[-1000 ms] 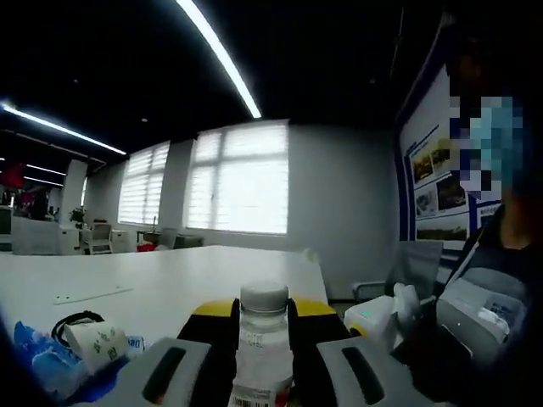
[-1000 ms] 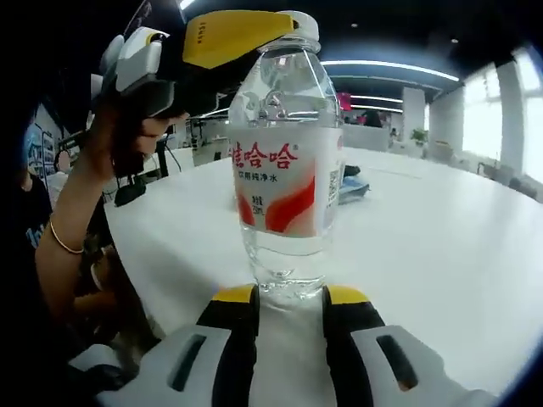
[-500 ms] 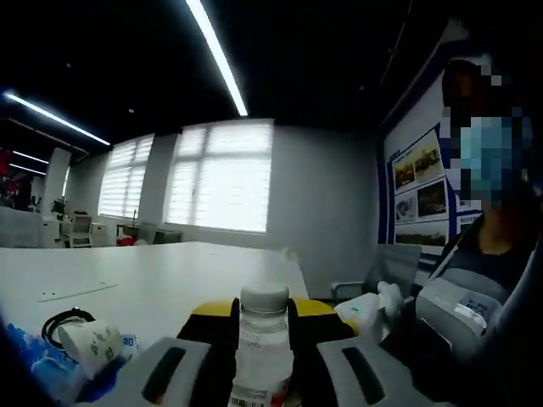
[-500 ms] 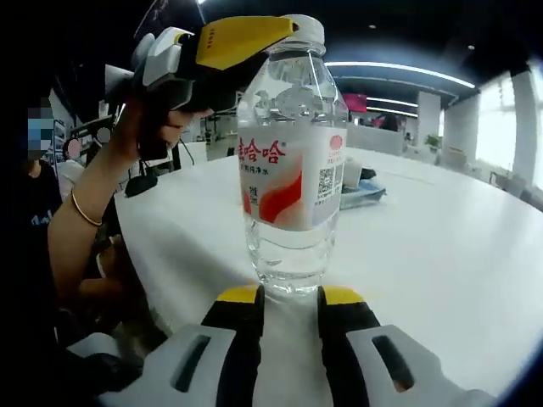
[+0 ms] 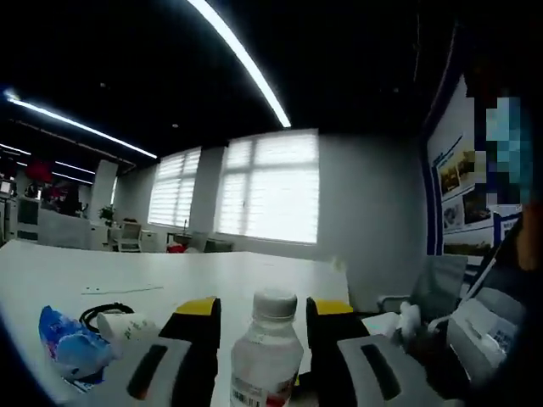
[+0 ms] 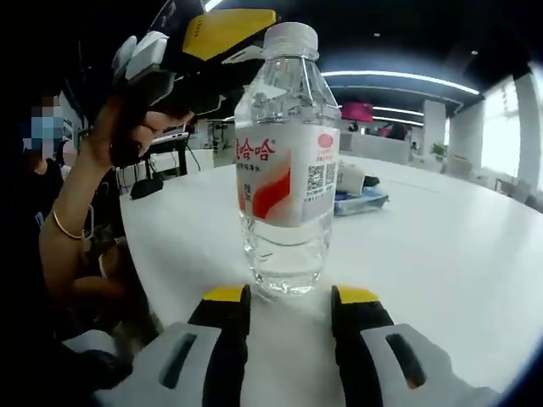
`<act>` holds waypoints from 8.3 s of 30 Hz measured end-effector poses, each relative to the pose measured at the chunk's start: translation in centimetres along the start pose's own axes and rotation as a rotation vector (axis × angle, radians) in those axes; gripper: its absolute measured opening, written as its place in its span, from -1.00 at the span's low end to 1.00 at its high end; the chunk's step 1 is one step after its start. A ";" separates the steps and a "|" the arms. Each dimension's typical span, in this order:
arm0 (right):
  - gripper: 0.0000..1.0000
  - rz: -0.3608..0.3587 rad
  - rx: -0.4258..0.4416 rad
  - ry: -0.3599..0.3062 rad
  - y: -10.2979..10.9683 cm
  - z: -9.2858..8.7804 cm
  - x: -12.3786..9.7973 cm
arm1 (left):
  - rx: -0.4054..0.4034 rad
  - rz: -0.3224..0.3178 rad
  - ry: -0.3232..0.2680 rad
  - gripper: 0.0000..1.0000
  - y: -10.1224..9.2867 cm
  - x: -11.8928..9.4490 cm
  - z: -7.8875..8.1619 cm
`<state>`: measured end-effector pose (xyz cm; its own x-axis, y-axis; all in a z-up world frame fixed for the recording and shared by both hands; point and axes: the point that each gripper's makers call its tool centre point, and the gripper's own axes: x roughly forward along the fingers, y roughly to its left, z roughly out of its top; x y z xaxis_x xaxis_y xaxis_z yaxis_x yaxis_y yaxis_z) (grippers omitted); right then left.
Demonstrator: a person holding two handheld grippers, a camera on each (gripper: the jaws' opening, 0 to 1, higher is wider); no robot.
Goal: Arrange the tabletop items into an orderly group along one side of the table until the central work area is clear of visible clutter.
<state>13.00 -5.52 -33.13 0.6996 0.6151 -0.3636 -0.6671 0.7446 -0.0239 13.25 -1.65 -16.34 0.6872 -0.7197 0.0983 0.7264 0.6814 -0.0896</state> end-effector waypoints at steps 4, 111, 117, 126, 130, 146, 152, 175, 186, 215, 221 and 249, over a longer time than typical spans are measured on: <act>-0.17 -0.036 -0.013 -0.059 -0.9 0.9 -0.1 | 0.045 0.209 -0.038 -0.08 1.1 -0.6 0.5; -0.41 -0.164 0.018 -0.105 -7.8 1.7 -6.4 | 0.191 0.690 -0.007 -0.59 1.8 0.2 -0.1; -0.42 -0.163 0.021 -0.109 -7.5 2.0 -6.2 | 0.191 0.698 -0.015 -0.59 2.6 -0.6 1.1; -0.43 -0.177 0.068 -0.139 -7.7 2.6 -6.0 | 0.184 0.737 -0.006 -0.59 4.0 -3.4 1.5; -0.44 -0.183 0.085 -0.141 -7.8 2.7 -5.5 | 0.187 0.769 -0.002 -0.59 4.9 -5.1 1.9; -0.48 -0.158 0.063 -0.119 -6.4 3.6 -3.7 | 0.210 0.894 0.008 -0.59 10.5 -11.4 3.3; -0.49 -0.157 0.056 -0.113 -5.7 3.9 -3.0 | 0.250 0.940 0.030 -0.59 13.0 -13.3 3.9; -0.60 -0.193 0.034 -0.039 -5.3 3.5 -0.2 | 0.142 0.911 0.059 -0.59 23.5 -15.7 4.4; -0.44 -0.159 0.022 -0.037 -5.0 3.9 1.0 | 0.174 0.883 0.109 -0.59 26.5 -14.5 4.0; -0.44 -0.138 0.002 -0.028 -5.3 3.6 0.9 | 0.140 0.821 0.109 -0.59 29.2 -14.2 4.3; -0.44 -0.141 -0.002 -0.023 -5.3 3.4 0.9 | 0.140 0.833 0.104 -0.59 29.3 -14.1 4.4; -0.26 -0.144 -0.104 0.023 -5.3 3.1 0.9 | 0.169 0.850 0.073 -0.32 28.3 -15.5 3.9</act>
<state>18.00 -8.12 -30.48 0.7842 0.4973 -0.3711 -0.5845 0.7928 -0.1729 23.15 29.28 -16.57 0.9992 0.0393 0.0004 -0.0393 0.9982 0.0452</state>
